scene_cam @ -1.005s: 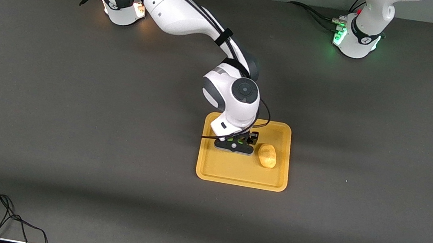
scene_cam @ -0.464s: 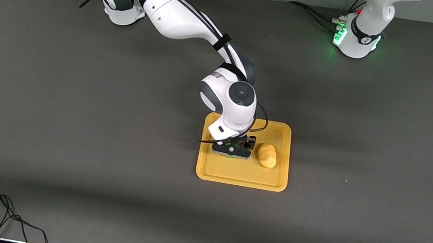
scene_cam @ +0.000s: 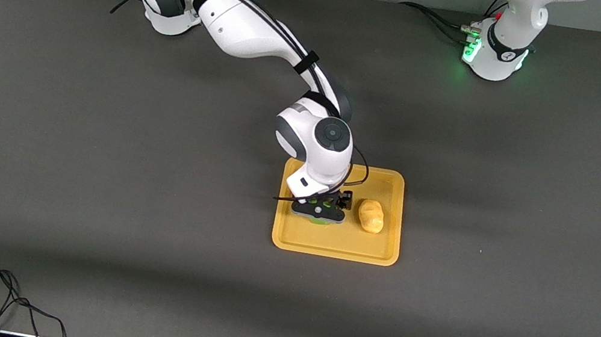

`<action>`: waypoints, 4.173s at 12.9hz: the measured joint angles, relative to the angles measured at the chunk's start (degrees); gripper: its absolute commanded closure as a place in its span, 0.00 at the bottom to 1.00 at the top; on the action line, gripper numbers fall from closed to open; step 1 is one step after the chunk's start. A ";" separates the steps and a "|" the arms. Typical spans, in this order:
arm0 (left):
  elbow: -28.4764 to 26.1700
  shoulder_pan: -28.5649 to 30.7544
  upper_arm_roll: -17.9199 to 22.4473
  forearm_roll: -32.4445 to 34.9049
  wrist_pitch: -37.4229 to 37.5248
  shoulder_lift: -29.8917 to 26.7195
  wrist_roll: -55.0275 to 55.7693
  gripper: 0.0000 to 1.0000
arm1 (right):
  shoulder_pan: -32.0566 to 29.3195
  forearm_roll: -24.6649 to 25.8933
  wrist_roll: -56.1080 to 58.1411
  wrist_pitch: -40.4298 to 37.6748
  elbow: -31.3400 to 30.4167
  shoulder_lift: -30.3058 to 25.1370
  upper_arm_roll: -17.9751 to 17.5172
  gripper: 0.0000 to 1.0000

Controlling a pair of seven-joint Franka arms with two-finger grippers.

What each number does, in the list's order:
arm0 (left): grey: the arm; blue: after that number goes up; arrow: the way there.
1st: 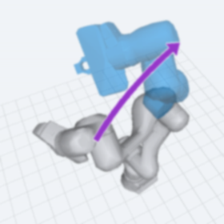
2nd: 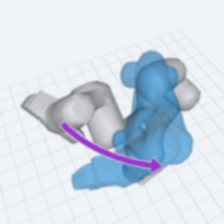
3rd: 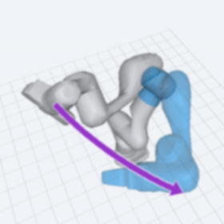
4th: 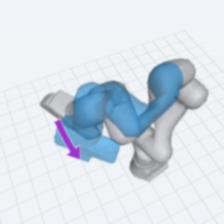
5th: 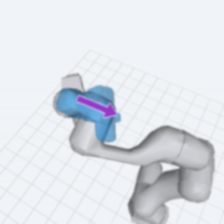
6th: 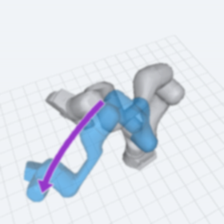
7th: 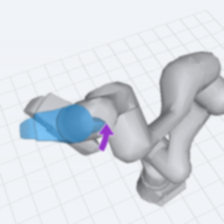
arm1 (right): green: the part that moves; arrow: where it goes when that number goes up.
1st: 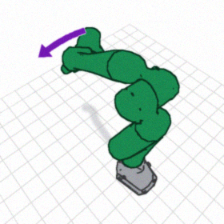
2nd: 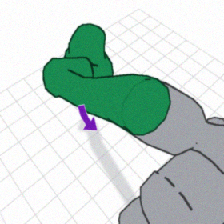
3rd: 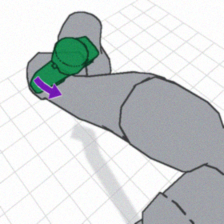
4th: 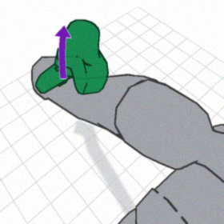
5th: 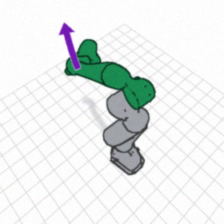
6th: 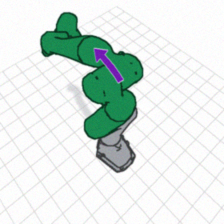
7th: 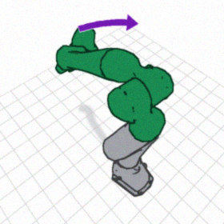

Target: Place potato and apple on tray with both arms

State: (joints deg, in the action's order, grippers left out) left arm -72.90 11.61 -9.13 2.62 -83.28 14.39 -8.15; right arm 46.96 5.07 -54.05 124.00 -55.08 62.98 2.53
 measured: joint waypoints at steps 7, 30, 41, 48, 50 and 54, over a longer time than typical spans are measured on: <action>-0.01 0.00 0.00 0.00 -0.01 0.00 0.00 0.01 | -2.11 0.00 0.49 -11.35 3.56 -6.68 0.23 0.00; -0.04 0.01 -0.02 0.01 -0.43 0.00 0.00 0.01 | -38.00 -5.55 54.19 -29.35 -32.91 -55.99 3.72 0.00; -0.04 0.01 -0.03 0.01 -0.44 0.00 0.00 0.01 | -43.74 -5.55 57.04 -29.33 -36.57 -59.96 5.17 0.00; -0.04 0.01 -0.03 0.01 -0.44 0.00 0.00 0.01 | -44.81 -5.55 54.36 -30.52 -36.54 -60.12 3.77 0.00; -0.04 0.02 -0.03 0.01 -0.44 0.00 0.00 0.01 | -44.78 -5.55 54.16 -31.43 -36.51 -60.56 3.54 0.00; -0.04 0.01 -0.04 0.01 -0.47 0.00 0.00 0.01 | -44.79 -5.55 54.18 -33.61 -36.51 -61.01 3.56 0.00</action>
State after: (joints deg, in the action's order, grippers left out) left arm -72.94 11.63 -9.16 2.63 -83.75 14.40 -8.15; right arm 2.16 -0.48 0.13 90.39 -91.59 1.97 6.09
